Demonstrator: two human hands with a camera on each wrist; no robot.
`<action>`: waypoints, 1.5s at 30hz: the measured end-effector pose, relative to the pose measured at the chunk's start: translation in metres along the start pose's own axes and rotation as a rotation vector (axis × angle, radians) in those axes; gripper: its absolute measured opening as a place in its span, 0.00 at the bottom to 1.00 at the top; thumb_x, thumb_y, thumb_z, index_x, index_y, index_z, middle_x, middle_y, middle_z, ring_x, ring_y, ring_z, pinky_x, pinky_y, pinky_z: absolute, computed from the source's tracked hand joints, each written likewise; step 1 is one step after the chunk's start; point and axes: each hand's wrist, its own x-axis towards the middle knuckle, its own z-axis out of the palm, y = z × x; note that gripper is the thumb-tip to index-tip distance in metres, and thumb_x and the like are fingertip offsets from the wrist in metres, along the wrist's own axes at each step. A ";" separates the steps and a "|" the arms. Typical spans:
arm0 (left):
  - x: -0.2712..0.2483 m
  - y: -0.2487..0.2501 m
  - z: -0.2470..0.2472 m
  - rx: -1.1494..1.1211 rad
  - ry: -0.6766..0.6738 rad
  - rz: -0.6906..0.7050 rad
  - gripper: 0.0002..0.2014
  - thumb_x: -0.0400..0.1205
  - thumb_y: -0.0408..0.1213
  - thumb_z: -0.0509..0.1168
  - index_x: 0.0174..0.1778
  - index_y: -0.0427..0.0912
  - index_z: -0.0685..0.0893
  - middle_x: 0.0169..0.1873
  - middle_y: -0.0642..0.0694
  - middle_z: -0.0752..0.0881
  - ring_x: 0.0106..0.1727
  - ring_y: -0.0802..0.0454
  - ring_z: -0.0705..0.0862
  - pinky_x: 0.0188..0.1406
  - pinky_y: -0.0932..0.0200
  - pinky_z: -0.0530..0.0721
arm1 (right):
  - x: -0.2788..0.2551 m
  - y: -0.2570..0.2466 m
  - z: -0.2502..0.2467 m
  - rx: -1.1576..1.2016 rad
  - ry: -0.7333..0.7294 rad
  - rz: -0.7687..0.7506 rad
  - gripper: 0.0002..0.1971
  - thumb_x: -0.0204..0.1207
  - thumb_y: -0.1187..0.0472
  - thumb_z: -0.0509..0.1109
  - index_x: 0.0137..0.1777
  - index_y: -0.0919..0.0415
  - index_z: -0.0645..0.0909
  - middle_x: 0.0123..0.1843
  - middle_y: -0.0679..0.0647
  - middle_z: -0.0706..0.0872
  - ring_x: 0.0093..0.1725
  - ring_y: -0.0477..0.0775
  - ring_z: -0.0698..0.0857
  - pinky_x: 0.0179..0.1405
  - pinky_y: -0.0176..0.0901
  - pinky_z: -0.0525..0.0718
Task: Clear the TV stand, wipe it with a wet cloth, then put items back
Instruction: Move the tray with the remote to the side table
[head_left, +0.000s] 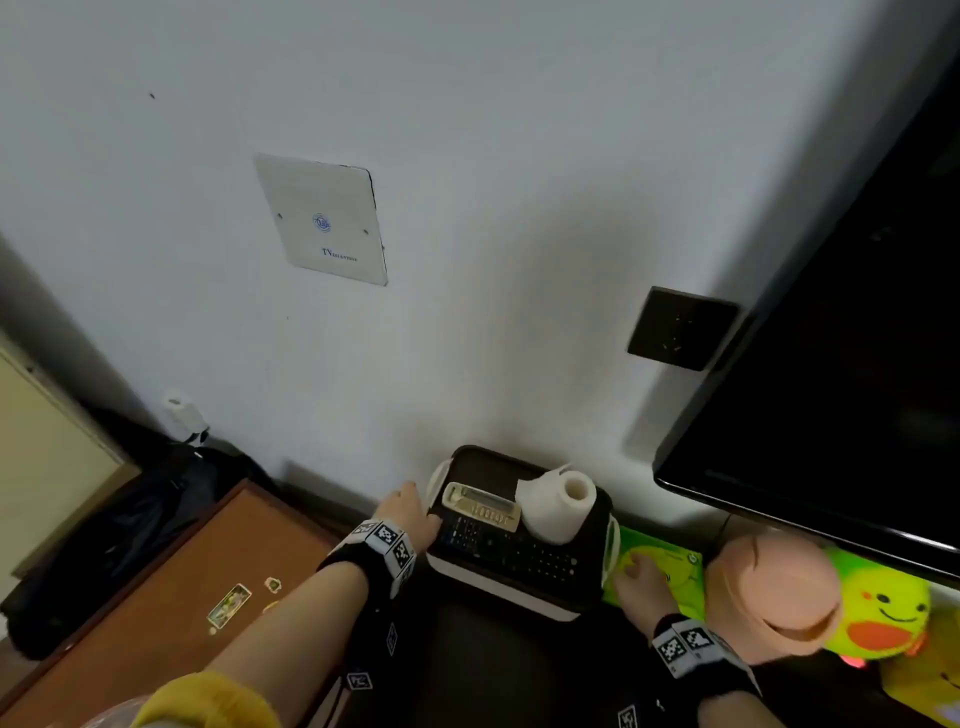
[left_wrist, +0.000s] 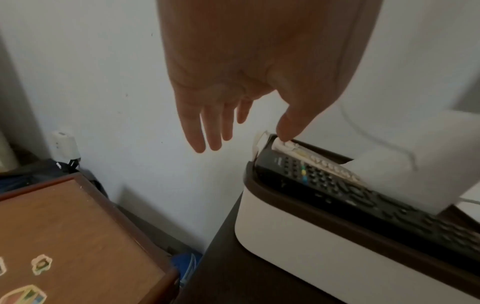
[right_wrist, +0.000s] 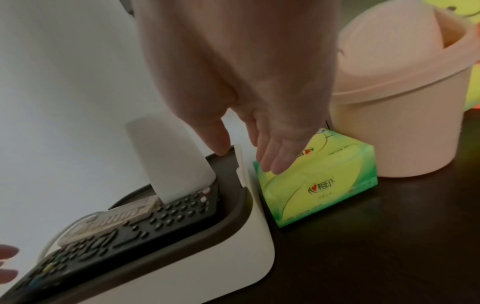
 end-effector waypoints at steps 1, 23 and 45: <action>0.004 0.000 0.002 -0.017 -0.003 -0.030 0.28 0.81 0.41 0.60 0.75 0.35 0.63 0.71 0.34 0.72 0.70 0.38 0.75 0.68 0.49 0.75 | 0.006 0.000 0.002 -0.010 -0.002 -0.008 0.25 0.81 0.63 0.63 0.76 0.68 0.65 0.75 0.66 0.72 0.74 0.64 0.72 0.68 0.47 0.70; 0.020 -0.030 0.034 -0.387 0.071 -0.091 0.09 0.86 0.38 0.55 0.40 0.44 0.67 0.43 0.41 0.79 0.45 0.45 0.77 0.45 0.57 0.72 | 0.020 0.011 0.026 0.016 0.102 -0.108 0.07 0.80 0.61 0.62 0.55 0.60 0.77 0.50 0.62 0.84 0.52 0.65 0.82 0.57 0.55 0.79; 0.030 -0.238 -0.129 -0.383 0.256 -0.222 0.05 0.85 0.35 0.55 0.48 0.39 0.75 0.53 0.33 0.83 0.58 0.37 0.81 0.53 0.51 0.73 | -0.074 -0.103 0.226 0.217 -0.158 -0.163 0.07 0.76 0.64 0.67 0.47 0.50 0.78 0.48 0.55 0.86 0.48 0.57 0.87 0.54 0.62 0.86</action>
